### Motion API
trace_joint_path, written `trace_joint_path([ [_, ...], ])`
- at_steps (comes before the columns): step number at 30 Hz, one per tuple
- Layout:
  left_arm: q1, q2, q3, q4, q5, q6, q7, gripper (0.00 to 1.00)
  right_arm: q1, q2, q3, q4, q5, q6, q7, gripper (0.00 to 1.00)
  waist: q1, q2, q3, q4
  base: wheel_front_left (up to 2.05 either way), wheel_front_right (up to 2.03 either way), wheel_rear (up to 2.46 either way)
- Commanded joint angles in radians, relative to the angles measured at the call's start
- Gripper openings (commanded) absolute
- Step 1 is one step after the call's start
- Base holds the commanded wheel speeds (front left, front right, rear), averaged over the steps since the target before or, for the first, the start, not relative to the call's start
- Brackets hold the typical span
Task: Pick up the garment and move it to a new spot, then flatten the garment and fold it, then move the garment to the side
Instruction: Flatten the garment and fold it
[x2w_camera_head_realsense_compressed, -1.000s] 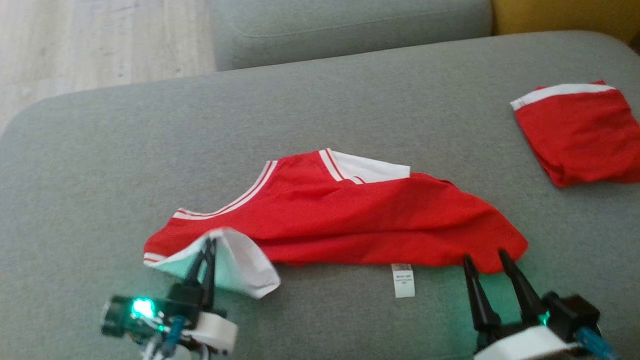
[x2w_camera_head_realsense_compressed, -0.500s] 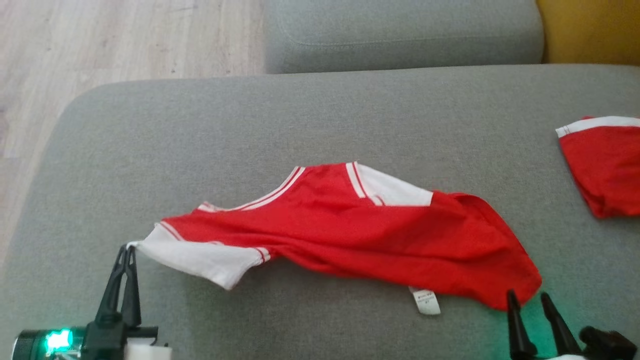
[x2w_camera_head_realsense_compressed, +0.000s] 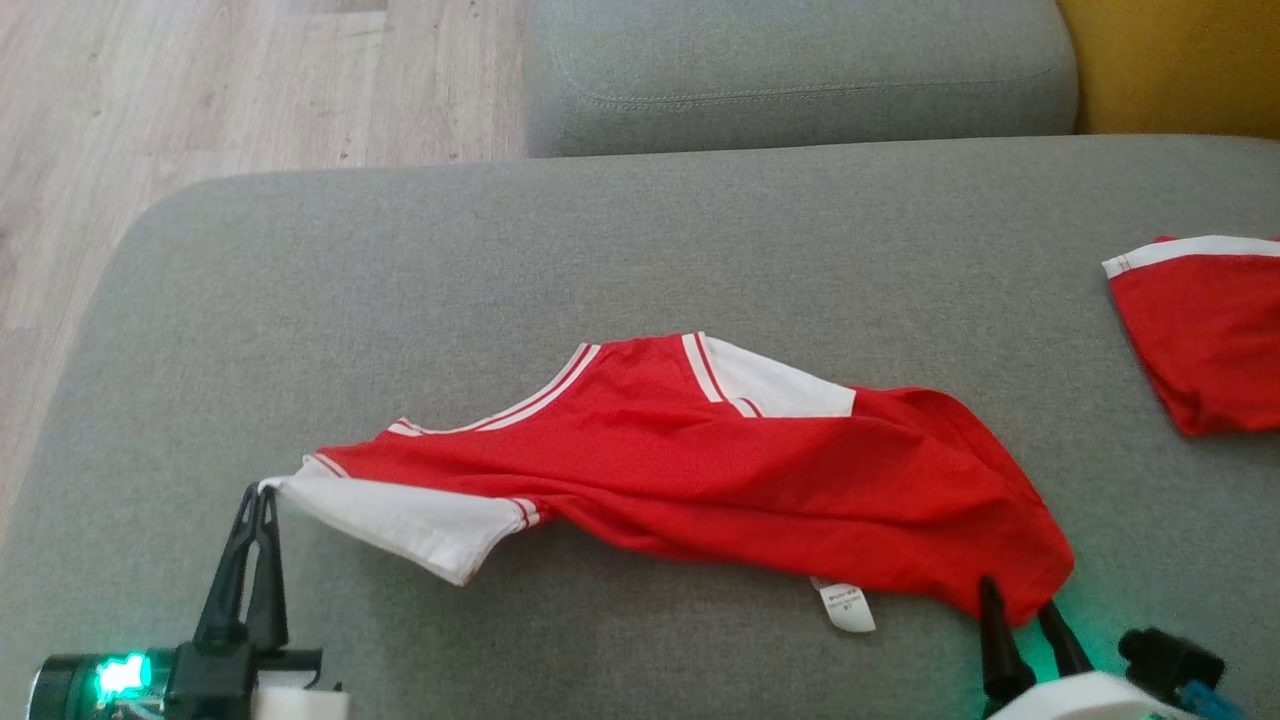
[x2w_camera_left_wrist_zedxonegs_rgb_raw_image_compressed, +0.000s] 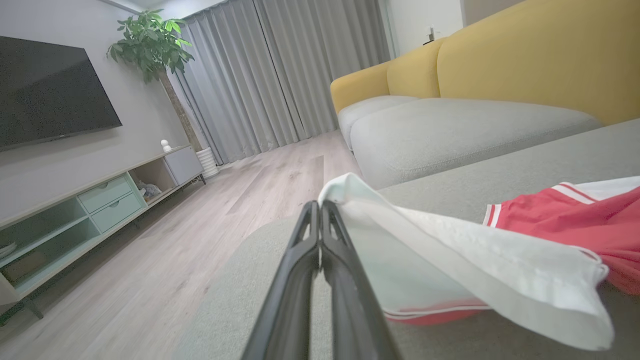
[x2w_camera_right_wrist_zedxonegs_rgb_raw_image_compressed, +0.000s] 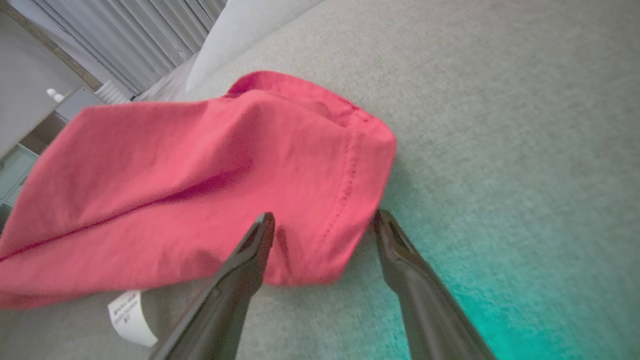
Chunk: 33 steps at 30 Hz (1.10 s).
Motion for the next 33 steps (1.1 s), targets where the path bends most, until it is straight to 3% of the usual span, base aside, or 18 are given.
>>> trace_joint_path([
  [1,-0.041,0.023,0.029,-0.048,-0.003,-0.001,-0.007,0.00,-0.054,-0.028,0.038,-0.017,0.032,0.007,-0.007,0.85,0.0000,0.0000,-0.002,-0.002,0.00,0.00,0.00],
  [2,-0.043,0.024,0.026,-0.056,-0.002,-0.003,-0.007,0.00,-0.063,-0.034,0.040,-0.022,0.043,0.007,-0.007,0.00,0.0000,0.0000,-0.002,-0.004,0.00,0.00,0.00],
  [9,-0.064,0.037,0.023,-0.140,-0.002,-0.009,-0.009,0.00,-0.088,-0.042,0.006,-0.140,0.055,0.007,-0.007,0.00,0.0000,0.0000,-0.010,-0.026,0.00,0.00,0.00],
  [12,-0.071,0.041,0.026,-0.183,-0.005,-0.011,-0.009,0.00,-0.088,-0.059,0.009,-0.203,0.005,0.007,-0.007,0.00,0.0000,0.0000,-0.013,-0.032,0.00,0.00,0.00],
  [17,-0.085,0.057,0.045,-0.323,-0.009,-0.011,-0.009,0.00,-0.072,-0.040,-0.072,-0.405,-0.021,0.007,-0.007,0.00,0.0000,0.0000,-0.020,-0.051,0.00,0.00,0.00],
  [25,-0.137,0.096,0.054,-0.532,-0.005,-0.036,-0.008,0.00,-0.067,-0.095,-0.208,-0.663,-0.119,0.007,-0.007,0.00,0.0000,0.0000,-0.021,-0.058,0.00,0.00,0.00],
  [27,-0.155,0.099,0.047,-0.544,-0.019,-0.048,0.003,0.00,-0.088,-0.123,-0.211,-0.656,-0.144,0.007,-0.007,0.00,0.0000,0.0000,-0.018,-0.053,0.00,0.00,0.00],
  [33,-0.260,0.076,-0.042,-0.411,-0.078,-0.129,0.041,0.00,-0.294,-0.210,-0.095,-0.343,-0.199,0.007,0.071,0.00,0.0000,0.0000,0.038,-0.004,0.00,0.00,0.00],
])
